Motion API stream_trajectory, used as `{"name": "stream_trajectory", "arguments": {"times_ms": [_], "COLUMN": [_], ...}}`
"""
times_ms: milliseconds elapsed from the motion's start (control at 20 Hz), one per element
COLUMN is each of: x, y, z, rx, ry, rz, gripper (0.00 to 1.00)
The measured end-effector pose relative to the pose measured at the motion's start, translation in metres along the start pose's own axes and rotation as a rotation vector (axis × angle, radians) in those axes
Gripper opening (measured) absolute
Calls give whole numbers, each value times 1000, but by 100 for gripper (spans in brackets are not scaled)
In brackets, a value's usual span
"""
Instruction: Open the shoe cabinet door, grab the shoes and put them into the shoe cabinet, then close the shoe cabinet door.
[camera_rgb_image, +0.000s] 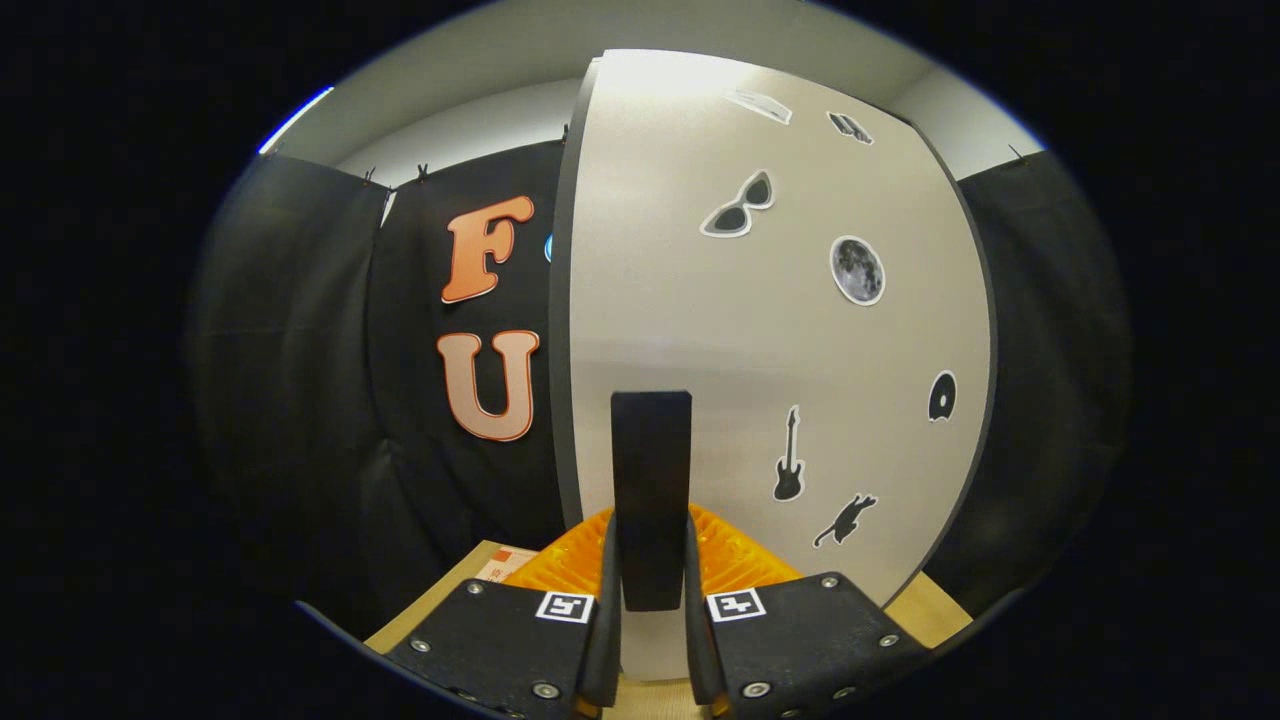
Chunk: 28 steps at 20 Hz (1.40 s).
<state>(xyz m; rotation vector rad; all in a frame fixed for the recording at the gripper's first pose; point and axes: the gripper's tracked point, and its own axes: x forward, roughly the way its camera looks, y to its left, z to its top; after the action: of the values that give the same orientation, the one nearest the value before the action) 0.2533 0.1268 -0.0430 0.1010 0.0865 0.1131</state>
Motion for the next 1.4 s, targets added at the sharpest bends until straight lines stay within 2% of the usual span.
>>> {"name": "stream_trajectory", "arguments": {"times_ms": [450,1150,1400], "x": [-58,-98,-111], "y": [-26,-71,-97], "z": [1,-3,-3], "rx": [12,41,19], "ry": [22,32,34], "rz": [-37,-104,-165], "gripper": [23,17,16]}}
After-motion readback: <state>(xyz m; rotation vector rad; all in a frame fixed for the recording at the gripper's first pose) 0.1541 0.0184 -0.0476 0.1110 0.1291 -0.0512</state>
